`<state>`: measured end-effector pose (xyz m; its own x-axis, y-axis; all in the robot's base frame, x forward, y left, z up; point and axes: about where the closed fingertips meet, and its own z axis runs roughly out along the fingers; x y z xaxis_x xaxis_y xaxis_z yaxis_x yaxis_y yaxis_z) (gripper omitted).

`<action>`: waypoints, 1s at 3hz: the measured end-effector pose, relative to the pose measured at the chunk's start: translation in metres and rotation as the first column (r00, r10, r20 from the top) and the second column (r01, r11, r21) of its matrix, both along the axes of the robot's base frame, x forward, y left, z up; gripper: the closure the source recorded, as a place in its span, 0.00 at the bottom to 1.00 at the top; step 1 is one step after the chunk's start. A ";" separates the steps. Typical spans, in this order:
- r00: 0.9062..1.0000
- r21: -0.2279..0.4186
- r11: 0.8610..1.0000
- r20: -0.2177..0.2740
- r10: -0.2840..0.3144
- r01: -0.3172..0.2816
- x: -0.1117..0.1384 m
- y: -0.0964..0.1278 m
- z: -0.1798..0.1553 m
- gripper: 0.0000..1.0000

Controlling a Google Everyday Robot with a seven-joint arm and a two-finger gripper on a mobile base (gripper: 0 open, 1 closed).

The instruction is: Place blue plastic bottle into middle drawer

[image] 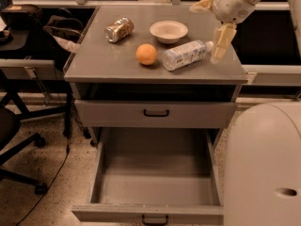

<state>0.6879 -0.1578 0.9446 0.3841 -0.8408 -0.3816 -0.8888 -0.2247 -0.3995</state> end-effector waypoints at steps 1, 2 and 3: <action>0.999 0.013 1.000 0.046 -0.011 0.011 0.011 0.000 0.003 0.00; 0.999 0.020 1.000 0.048 -0.005 0.004 0.017 -0.002 -0.004 0.00; 0.999 0.020 1.000 0.042 0.003 -0.004 0.021 -0.001 -0.010 0.00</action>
Offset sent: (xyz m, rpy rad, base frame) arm -0.0005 -0.0097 0.0081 -0.0025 -0.0409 -0.0006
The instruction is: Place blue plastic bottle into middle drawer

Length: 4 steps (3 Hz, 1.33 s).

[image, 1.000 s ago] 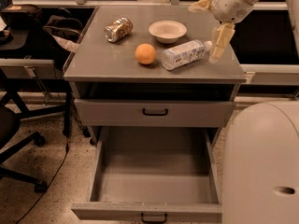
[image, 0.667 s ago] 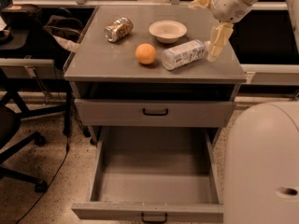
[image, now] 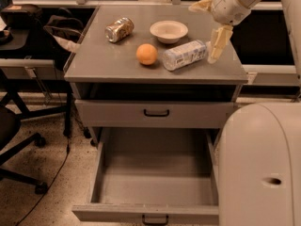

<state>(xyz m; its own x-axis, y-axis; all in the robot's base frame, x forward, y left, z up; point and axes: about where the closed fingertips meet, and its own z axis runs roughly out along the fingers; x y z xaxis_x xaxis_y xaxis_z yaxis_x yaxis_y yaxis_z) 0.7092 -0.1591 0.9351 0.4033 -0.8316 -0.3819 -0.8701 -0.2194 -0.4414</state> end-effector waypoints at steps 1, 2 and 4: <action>1.000 -0.010 1.000 0.011 -0.003 0.003 0.012 0.005 -0.003 0.00; 1.000 -0.022 1.000 0.000 -0.003 0.003 0.024 0.015 -0.013 0.00; 0.994 -0.052 0.998 -0.101 -0.033 0.028 0.030 0.023 -0.051 0.00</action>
Offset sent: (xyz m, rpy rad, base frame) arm 0.0742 -0.0038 0.0104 -0.0620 0.0705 0.0206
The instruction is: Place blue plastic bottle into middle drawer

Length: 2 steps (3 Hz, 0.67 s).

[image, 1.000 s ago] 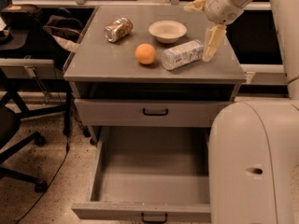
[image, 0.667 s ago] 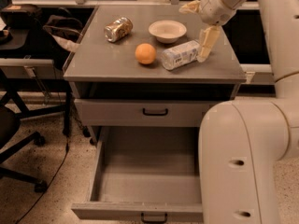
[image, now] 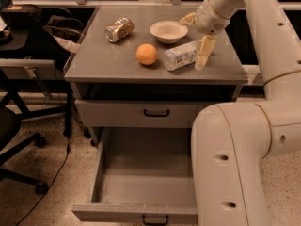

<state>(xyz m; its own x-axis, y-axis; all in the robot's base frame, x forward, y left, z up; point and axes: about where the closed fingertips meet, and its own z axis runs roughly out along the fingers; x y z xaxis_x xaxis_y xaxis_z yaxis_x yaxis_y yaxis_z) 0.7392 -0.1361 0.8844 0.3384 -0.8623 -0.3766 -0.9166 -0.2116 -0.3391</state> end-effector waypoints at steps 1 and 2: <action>0.999 0.000 1.000 -0.030 -0.016 0.016 0.002 0.000 -0.012 0.00; 0.997 0.006 1.000 -0.080 -0.023 0.023 0.002 0.002 -0.032 0.00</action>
Offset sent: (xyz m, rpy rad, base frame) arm 0.0370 -0.0389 0.0053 -0.0318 0.2001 0.0130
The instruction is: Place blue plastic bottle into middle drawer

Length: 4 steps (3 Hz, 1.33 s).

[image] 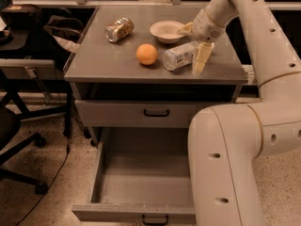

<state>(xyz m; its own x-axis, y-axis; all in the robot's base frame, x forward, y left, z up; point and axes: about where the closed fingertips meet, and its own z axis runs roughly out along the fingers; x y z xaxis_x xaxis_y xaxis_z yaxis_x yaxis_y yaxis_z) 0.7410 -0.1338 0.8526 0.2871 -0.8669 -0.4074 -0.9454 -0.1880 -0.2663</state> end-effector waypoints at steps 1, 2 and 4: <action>1.000 0.000 1.000 -0.001 0.000 0.000 0.000 0.000 -0.001 0.00; 1.000 0.000 1.000 -0.001 0.000 0.000 0.000 0.000 -0.001 0.19; 1.000 0.000 1.000 -0.001 0.000 0.000 0.000 0.000 -0.001 0.73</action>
Offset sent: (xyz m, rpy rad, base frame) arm 0.0000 0.0003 -0.0006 0.0002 0.0015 0.0002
